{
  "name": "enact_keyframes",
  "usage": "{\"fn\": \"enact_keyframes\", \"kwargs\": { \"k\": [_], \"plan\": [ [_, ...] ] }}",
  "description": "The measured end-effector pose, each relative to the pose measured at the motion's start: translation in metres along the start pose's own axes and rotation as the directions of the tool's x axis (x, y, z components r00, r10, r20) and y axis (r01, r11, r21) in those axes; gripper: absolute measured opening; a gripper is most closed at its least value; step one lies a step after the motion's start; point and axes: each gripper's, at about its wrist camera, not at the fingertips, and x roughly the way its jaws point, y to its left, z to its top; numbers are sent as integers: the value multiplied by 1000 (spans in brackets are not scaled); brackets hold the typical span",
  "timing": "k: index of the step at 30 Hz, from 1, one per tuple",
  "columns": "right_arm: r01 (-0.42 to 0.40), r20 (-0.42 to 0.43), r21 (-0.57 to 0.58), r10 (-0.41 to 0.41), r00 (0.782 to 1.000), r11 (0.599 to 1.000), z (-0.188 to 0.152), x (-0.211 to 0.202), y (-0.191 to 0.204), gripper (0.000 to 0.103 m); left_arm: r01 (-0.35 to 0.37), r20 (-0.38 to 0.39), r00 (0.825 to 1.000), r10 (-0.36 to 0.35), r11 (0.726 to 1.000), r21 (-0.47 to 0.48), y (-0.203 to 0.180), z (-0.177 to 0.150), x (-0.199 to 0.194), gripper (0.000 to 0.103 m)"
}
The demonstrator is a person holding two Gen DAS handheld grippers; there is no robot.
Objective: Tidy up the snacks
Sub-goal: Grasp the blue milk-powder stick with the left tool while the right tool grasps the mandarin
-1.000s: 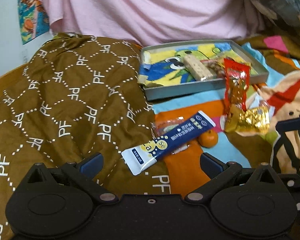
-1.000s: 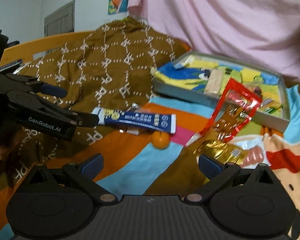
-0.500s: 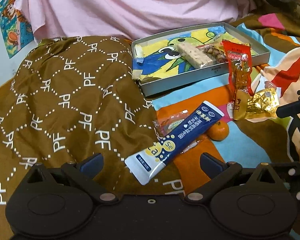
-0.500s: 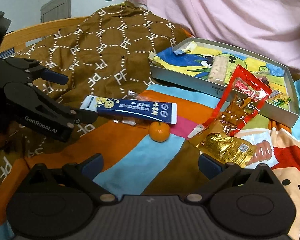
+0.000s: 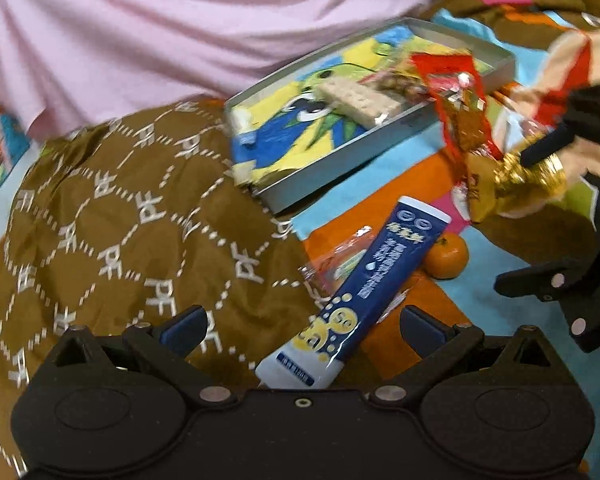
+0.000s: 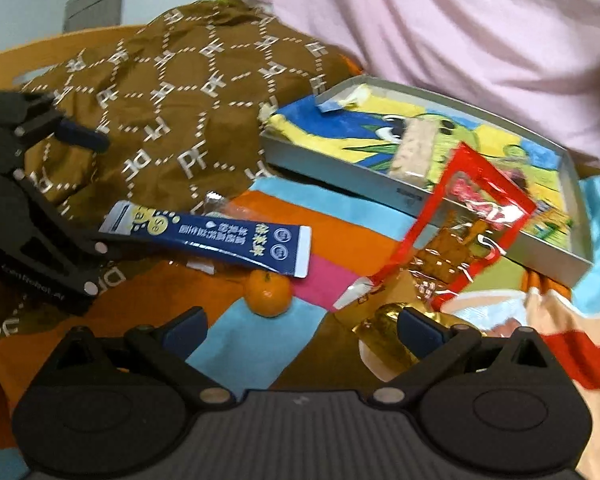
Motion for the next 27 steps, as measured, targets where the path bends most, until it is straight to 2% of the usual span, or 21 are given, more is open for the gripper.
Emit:
{"fn": "enact_keyframes", "kwargs": {
  "k": [4, 8, 14, 17, 19, 25, 27],
  "plan": [
    [-34, 7, -116, 35, 999, 993, 2, 7, -1, 103, 11, 2, 1000, -11, 996, 83, -9, 4, 5, 102],
    [-54, 26, -209, 60, 998, 976, 0, 16, -2, 102, 34, -23, 999, -32, 993, 115, -11, 7, 12, 99],
    [-116, 22, -216, 124, 992, 969, 3, 33, -6, 93, 87, -63, 995, -80, 988, 124, -8, 13, 22, 91],
    [-148, 13, -215, 154, 988, 965, 3, 41, -6, 88, 82, -77, 995, -71, 987, 141, -10, 16, 27, 87],
    [-156, 8, -216, 162, 987, 964, 3, 45, -6, 86, 68, -88, 995, -56, 987, 147, -13, 18, 31, 83],
    [-176, 9, -209, 182, 983, 962, 0, 51, -8, 80, 114, -127, 988, -92, 977, 179, -21, 26, 36, 66],
    [-183, 15, -216, 191, 981, 959, 1, 52, -7, 77, 114, -150, 985, -86, 975, 193, -24, 28, 38, 55]
  ]
}}
